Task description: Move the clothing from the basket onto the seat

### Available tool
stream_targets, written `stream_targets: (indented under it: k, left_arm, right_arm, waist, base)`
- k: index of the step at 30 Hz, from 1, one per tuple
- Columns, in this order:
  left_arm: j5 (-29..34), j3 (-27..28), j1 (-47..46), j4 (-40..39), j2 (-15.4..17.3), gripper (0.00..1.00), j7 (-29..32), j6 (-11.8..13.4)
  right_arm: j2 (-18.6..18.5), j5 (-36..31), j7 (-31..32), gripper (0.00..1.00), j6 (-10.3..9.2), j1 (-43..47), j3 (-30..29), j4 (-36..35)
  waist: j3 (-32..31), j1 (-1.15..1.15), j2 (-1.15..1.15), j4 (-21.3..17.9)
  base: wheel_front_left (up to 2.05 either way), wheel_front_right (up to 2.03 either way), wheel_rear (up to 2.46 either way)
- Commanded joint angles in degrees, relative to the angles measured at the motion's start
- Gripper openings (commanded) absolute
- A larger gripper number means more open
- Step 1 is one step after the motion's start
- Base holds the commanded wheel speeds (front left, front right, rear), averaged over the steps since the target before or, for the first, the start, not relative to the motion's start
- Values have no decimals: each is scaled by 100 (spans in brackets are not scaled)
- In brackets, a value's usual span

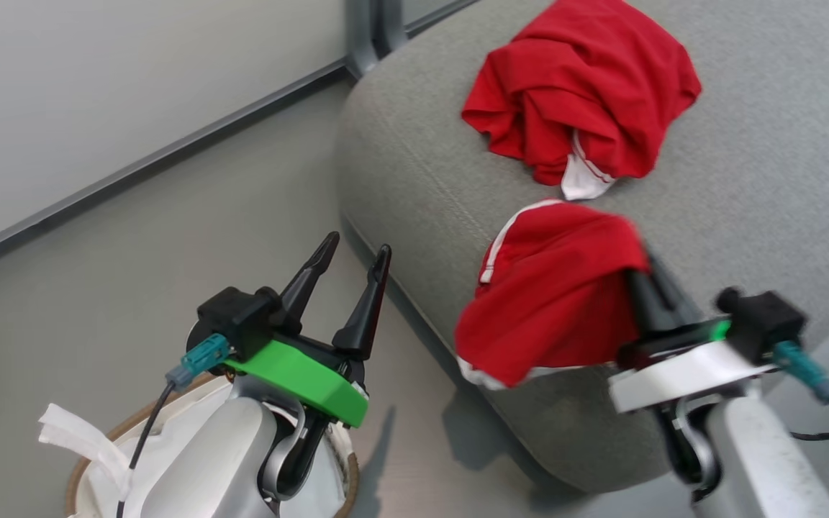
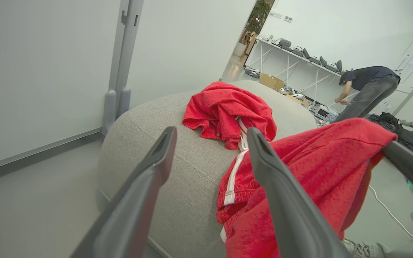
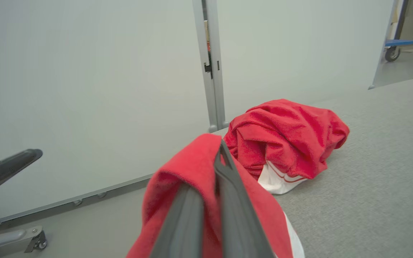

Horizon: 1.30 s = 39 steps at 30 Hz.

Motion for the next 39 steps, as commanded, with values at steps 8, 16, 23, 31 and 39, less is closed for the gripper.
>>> stream_targets:
  k: [8,16,23,31,39]
  left_arm:
    - [377,-325,-339,29,190,100,-4,-18]
    - [408,-375,-559,-80,345,100,-4,-18]
    - [497,-896,-1108,-195,491,100,-4,-18]
    - [589,-1184,-1599,-316,478,100,-4,-17]
    - [532,-1283,-1830,-267,355,100,-4,-18]
  right_arm:
    - [-128,-702,-11,0,-6,-596,-918,-397]
    - [-1123,-1056,-11,0,-8,-2419,-1048,-165]
    - [-2001,-1540,-11,0,-8,-3849,-1110,557]
    - [-2216,-1908,-9,0,-8,-4685,-1394,1791]
    - [-1739,-2044,-7,13,-8,-4091,-2127,3176]
  waist:
    - [603,0,0,-391]
    - [1318,0,0,-249]
    - [1974,0,0,306]
    - [2551,0,0,854]
    - [2706,0,0,1161]
  base:
    - [0,0,0]
    - [0,0,0]
    - [0,0,0]
    - [0,0,0]
    - [0,0,0]
